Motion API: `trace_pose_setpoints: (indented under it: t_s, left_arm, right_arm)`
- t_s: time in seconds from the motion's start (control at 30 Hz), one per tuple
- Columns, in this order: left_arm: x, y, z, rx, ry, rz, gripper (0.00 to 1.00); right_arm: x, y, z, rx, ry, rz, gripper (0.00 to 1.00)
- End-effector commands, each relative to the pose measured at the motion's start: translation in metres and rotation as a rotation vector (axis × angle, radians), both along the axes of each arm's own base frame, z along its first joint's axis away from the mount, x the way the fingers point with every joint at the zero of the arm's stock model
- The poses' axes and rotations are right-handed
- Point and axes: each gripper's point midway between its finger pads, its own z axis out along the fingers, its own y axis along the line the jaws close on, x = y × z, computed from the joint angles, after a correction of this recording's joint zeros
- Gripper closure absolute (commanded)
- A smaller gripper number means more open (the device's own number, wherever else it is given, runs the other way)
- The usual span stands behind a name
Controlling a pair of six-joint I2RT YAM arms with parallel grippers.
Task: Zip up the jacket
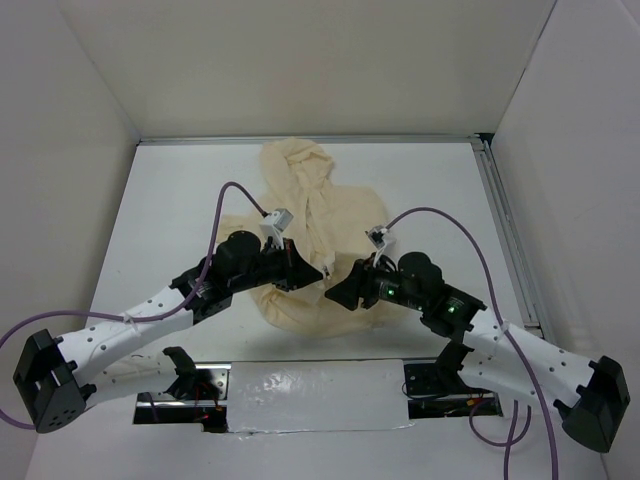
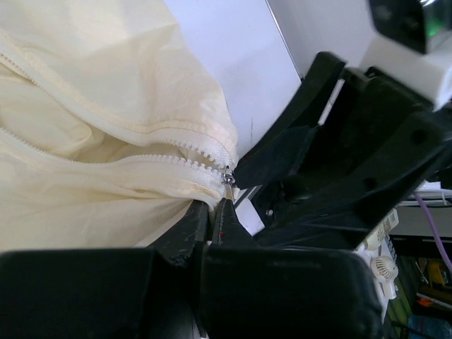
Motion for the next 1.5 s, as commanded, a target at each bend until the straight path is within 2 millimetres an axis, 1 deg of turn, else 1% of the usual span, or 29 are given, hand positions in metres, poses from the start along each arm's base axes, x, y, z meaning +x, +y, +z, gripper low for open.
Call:
trace_pose_setpoints:
  t_s: [0.0,0.13,0.3,0.33,0.5,0.57,0.6,0.63,0.7,0.73,0.77,0.8,0.83,0.87,0.9,0.93,0.97,1.0,1.07,1.1,1.13,1.17,1.2,1.23,1.3,1.33,1.4,1.43,1.47]
  left_arm:
    - [0.004,-0.002,0.033,-0.062,-0.045,0.011,1.00]
    - [0.002,-0.001,0.035,-0.067,-0.052,0.001,1.00]
    - [-0.001,-0.001,0.029,-0.057,-0.037,-0.006,1.00]
    - [-0.001,-0.001,0.029,-0.057,-0.035,-0.007,1.00]
    - [-0.005,-0.001,0.027,-0.057,-0.035,-0.030,1.00]
    - [-0.006,-0.001,0.027,-0.058,-0.038,-0.028,1.00]
    - [-0.006,0.000,0.028,-0.060,-0.041,-0.027,1.00]
    - [-0.005,0.000,0.028,-0.057,-0.040,-0.023,1.00]
    - [-0.001,0.001,0.027,-0.046,-0.044,-0.008,1.00]
    - [0.000,0.001,0.026,-0.041,-0.043,-0.004,1.00]
    - [0.002,0.000,0.025,-0.034,-0.043,0.003,1.00]
    - [0.004,0.000,0.024,-0.027,-0.039,0.009,1.00]
    - [0.005,0.000,0.021,-0.018,-0.038,0.014,1.00]
    - [0.007,0.000,0.022,-0.014,-0.043,0.020,1.00]
    - [0.007,0.002,0.013,0.016,-0.026,0.025,1.00]
    - [0.007,0.003,0.010,0.032,-0.024,0.025,1.00]
    - [0.008,0.003,0.010,0.038,-0.023,0.029,1.00]
    - [0.011,0.004,0.004,0.062,-0.019,0.035,1.00]
    - [0.012,0.005,-0.005,0.099,0.003,0.042,1.00]
    - [0.013,0.005,-0.007,0.108,0.003,0.039,1.00]
    - [0.012,0.006,-0.009,0.116,0.007,0.038,1.00]
    - [0.012,0.005,-0.012,0.124,0.006,0.032,1.00]
    - [0.010,0.005,-0.013,0.127,0.003,0.026,1.00]
    - [0.007,0.004,-0.014,0.130,0.003,0.014,1.00]
    - [0.002,0.002,-0.016,0.149,-0.010,-0.007,1.00]
    - [0.001,0.003,-0.018,0.161,-0.009,0.000,1.00]
    - [-0.006,0.003,-0.020,0.166,-0.008,-0.029,1.00]
    - [-0.012,0.004,-0.027,0.172,0.007,-0.055,1.00]
    - [-0.015,0.005,-0.027,0.166,0.005,-0.067,1.00]
  right_arm:
    - [0.012,0.008,-0.016,-0.062,-0.058,-0.039,0.41]
    - [0.020,0.014,-0.016,-0.078,-0.089,-0.070,0.42]
    - [0.023,0.022,-0.013,-0.055,-0.114,-0.078,0.52]
    - [0.023,0.023,-0.009,-0.039,-0.126,-0.076,0.52]
    - [0.024,0.025,-0.006,-0.035,-0.148,-0.081,0.54]
    - [0.024,0.026,-0.004,-0.035,-0.152,-0.072,0.65]
    - [0.021,0.027,-0.006,-0.043,-0.144,-0.061,0.76]
    - [0.020,0.027,-0.004,-0.044,-0.144,-0.054,0.79]
    - [0.016,0.025,-0.009,-0.070,-0.120,-0.047,0.94]
    - [0.016,0.025,-0.005,-0.068,-0.113,-0.047,0.98]
    - [0.011,0.022,-0.009,-0.088,-0.095,-0.039,1.00]
    - [0.008,0.021,-0.008,-0.091,-0.089,-0.027,1.00]
    - [0.006,0.023,0.003,-0.073,-0.093,-0.014,1.00]
    - [0.000,0.019,-0.002,-0.098,-0.063,-0.001,1.00]
    - [-0.003,0.020,0.008,-0.088,-0.066,0.015,1.00]
    - [-0.008,0.021,0.013,-0.085,-0.056,0.042,1.00]
    - [-0.014,0.020,0.011,-0.112,-0.038,0.072,1.00]
    - [-0.014,0.022,0.029,-0.096,-0.054,0.087,1.00]
    - [-0.021,0.024,0.028,-0.134,-0.013,0.132,1.00]
    - [-0.021,0.027,0.042,-0.118,-0.014,0.145,1.00]
    - [-0.016,0.029,0.038,-0.137,0.013,0.147,1.00]
    - [-0.021,0.031,0.041,-0.136,0.033,0.189,1.00]
    - [-0.021,0.034,0.049,-0.120,0.031,0.206,1.00]
    - [-0.016,0.034,0.047,-0.124,0.053,0.197,1.00]
    - [-0.011,0.036,0.058,-0.097,0.046,0.191,1.00]
    - [0.003,0.034,0.064,-0.069,0.058,0.136,1.00]
    - [0.017,0.030,0.072,-0.025,0.078,0.083,1.00]
    - [0.023,0.033,0.082,0.041,0.090,0.070,1.00]
    - [0.031,0.029,0.082,0.075,0.105,0.053,1.00]
